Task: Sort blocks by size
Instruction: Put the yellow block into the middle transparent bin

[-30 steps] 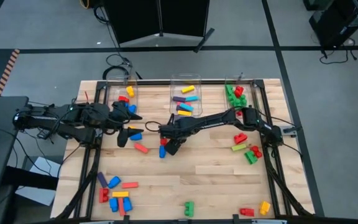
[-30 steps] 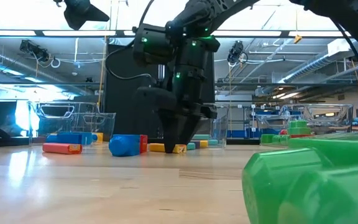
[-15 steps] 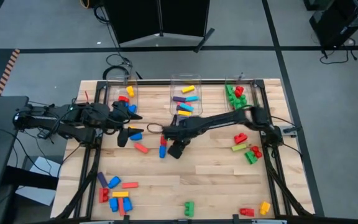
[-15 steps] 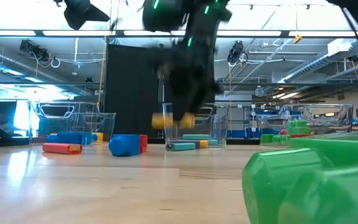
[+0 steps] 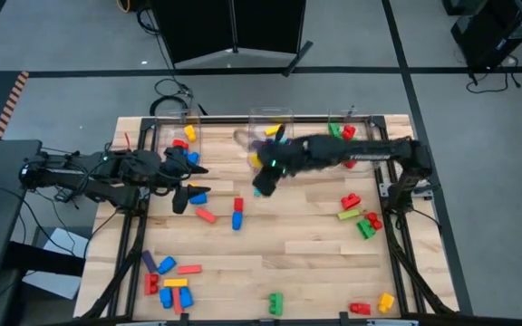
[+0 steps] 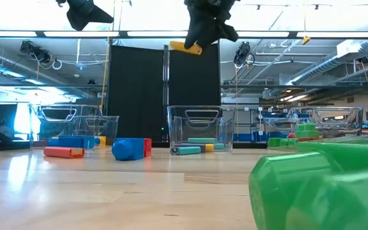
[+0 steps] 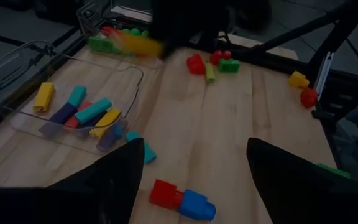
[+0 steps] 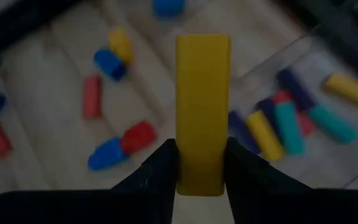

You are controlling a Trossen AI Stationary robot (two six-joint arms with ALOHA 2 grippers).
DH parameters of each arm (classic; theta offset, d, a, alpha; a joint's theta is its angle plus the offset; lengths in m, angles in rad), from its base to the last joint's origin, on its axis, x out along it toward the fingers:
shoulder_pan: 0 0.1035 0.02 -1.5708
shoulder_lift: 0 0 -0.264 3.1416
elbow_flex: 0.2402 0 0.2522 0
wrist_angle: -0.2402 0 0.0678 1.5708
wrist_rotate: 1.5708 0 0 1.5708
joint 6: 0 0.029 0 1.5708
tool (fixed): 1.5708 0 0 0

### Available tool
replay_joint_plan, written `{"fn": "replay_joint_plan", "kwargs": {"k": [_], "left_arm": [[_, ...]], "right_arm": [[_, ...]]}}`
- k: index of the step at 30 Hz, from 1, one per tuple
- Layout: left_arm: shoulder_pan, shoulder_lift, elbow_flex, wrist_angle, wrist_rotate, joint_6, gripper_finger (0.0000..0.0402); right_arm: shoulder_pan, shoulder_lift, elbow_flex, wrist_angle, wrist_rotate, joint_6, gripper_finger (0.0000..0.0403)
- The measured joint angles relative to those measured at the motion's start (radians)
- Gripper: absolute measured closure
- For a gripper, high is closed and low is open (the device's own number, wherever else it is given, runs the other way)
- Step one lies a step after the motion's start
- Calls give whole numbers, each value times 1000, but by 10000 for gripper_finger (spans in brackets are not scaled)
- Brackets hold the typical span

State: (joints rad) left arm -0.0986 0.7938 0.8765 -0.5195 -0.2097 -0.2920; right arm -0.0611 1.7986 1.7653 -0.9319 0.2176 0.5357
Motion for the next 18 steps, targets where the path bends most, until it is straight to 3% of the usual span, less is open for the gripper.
{"fn": "replay_joint_plan", "kwargs": {"k": [11,18], "left_arm": [[0,53,0,1,-4,0,110],[0,52,0,2,-13,0,110]], "right_arm": [[-318,89,0,7,-168,-137,290],[-397,255,0,-35,-247,-197,290]]}}
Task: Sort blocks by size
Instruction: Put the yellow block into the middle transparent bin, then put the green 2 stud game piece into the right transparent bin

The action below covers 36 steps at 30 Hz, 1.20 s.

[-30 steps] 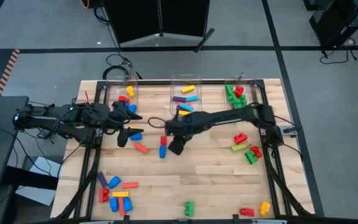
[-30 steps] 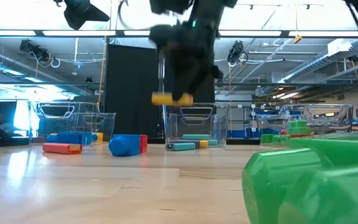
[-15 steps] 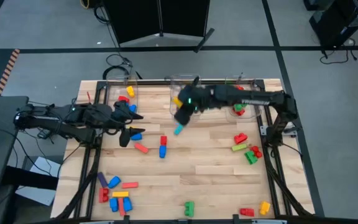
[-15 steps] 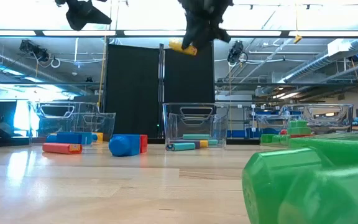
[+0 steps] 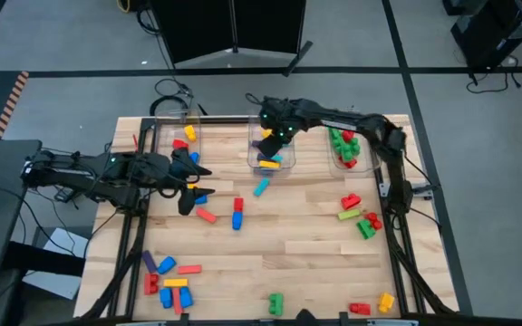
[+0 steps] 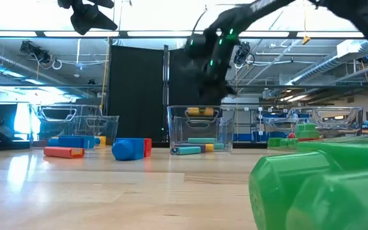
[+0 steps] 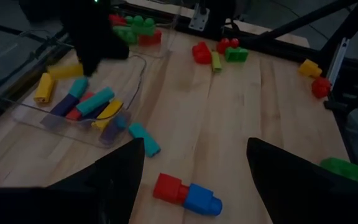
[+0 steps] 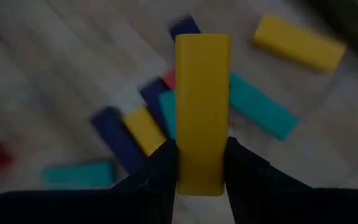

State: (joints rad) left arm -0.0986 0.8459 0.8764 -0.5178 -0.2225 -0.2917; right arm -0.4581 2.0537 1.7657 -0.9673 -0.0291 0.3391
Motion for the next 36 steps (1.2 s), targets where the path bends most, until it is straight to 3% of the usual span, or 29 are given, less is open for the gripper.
{"fn": "replay_joint_plan", "kwargs": {"k": [7,15,21,32,36], "left_arm": [[0,-1,0,0,-43,0,110],[0,-1,0,-3,-50,0,110],[0,-1,0,-8,-50,0,110],[0,-2,0,-9,-45,0,110],[0,-2,0,-9,-13,-1,110]], "right_arm": [[-1,115,0,-35,-13,-30,287],[5,112,1,-15,-14,-37,187],[3,107,26,-42,-17,-45,151],[18,101,206,-174,-12,-49,145],[45,94,278,-274,63,-63,154]]}}
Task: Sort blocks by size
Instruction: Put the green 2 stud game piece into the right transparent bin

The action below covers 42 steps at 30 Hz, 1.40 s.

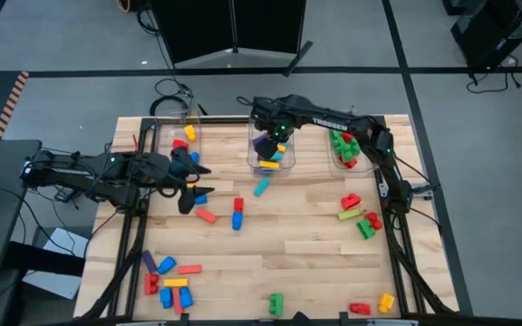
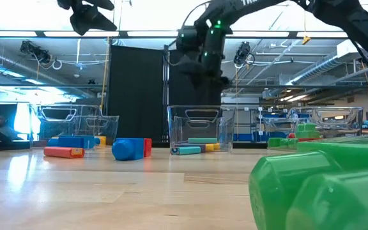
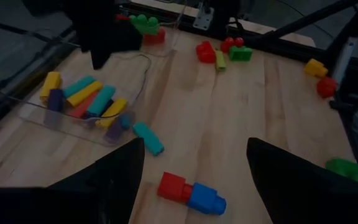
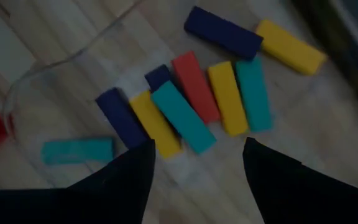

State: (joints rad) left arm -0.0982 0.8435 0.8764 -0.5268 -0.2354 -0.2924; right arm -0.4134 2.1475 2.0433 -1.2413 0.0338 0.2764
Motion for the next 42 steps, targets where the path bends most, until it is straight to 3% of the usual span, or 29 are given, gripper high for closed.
{"fn": "replay_joint_plan", "kwargs": {"k": [6,12,20,28,34,42], "left_arm": [[0,0,0,-8,62,0,110],[0,0,0,-31,72,0,110],[0,0,0,-29,72,0,110],[0,0,0,-9,66,83,110],[-5,25,0,41,50,259,110],[-42,199,0,177,116,299,110]], "right_arm": [[44,-97,-11,-22,17,11,162],[108,-254,-111,-1,61,115,159],[264,-492,-369,74,166,355,161],[483,-688,-663,152,235,706,161],[643,-763,-794,169,258,940,160],[770,-802,-839,165,298,1041,162]]}}
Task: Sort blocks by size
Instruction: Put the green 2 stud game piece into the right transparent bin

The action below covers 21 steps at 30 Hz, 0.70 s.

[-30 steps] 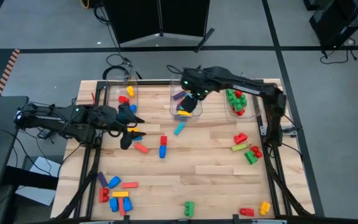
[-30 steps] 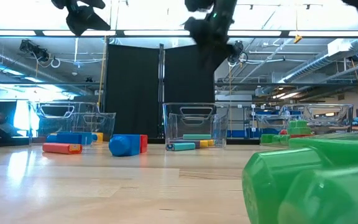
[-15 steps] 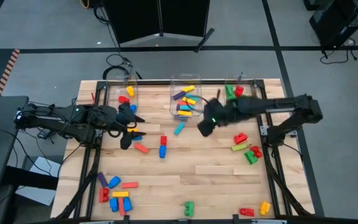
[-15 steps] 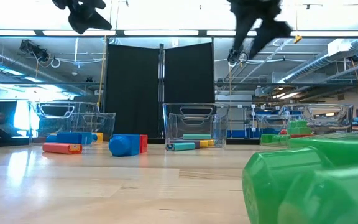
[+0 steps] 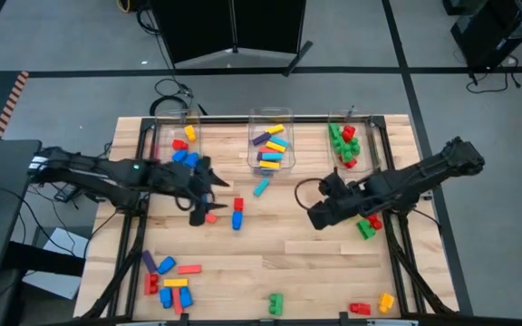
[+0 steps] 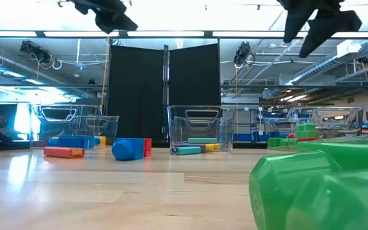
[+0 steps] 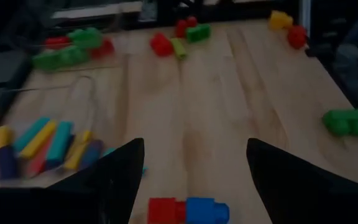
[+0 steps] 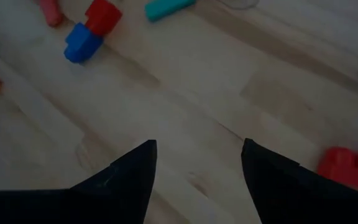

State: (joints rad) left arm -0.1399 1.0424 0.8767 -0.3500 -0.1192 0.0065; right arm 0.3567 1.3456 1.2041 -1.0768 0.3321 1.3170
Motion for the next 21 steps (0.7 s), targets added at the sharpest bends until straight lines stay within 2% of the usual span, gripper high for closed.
{"fn": "replay_joint_plan", "kwargs": {"k": [5,9,15,21], "left_arm": [[-39,137,11,125,38,56,110],[-83,274,82,170,46,147,110],[-156,525,290,172,104,341,110],[-213,778,533,111,110,549,110]], "right_arm": [[33,0,0,-20,0,-36,162],[50,-3,-1,-45,-34,-96,159],[103,-23,-1,-117,-99,-116,163],[202,-53,-1,-168,-124,-83,161]]}}
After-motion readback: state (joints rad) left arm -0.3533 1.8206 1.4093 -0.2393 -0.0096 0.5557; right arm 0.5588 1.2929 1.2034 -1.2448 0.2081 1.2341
